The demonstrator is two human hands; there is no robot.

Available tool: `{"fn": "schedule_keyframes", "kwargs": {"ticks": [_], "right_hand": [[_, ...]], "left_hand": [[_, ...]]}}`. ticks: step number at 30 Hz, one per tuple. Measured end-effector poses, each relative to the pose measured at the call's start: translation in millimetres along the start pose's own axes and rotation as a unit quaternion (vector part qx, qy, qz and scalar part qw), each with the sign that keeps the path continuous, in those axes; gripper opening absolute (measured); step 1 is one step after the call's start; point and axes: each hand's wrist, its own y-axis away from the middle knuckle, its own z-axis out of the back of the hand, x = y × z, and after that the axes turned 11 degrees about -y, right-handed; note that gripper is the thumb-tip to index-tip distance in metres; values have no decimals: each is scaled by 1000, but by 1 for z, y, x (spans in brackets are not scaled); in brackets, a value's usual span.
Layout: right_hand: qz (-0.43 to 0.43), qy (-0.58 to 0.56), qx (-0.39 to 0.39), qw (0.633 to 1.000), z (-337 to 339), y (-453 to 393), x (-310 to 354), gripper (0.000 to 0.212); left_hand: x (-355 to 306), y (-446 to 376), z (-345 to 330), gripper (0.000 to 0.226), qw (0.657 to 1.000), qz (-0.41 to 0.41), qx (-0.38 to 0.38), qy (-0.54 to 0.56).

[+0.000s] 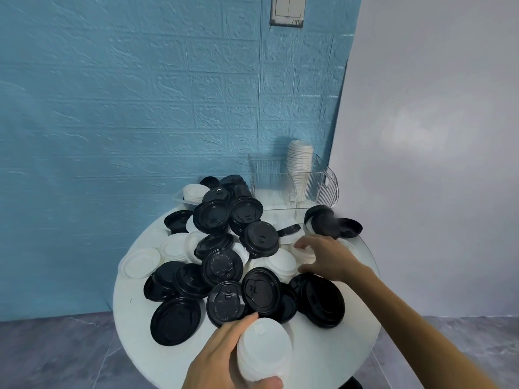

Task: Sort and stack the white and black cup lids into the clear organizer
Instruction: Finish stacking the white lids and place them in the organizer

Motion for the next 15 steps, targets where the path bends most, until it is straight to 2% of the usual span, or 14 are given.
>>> {"fn": "schedule_keyframes", "kwargs": {"ticks": [4,10,15], "right_hand": [[0,9,2,1000,6,-8,1,57],[25,61,-6,998,8,-10,5,46],[37,60,-46,996,3,3,2,47]], "left_hand": [[3,-1,-2,102,1000,-7,6,-9],[5,-1,-3,101,1000,-6,9,-11],[5,-2,-2,101,1000,-8,11,-5]]}}
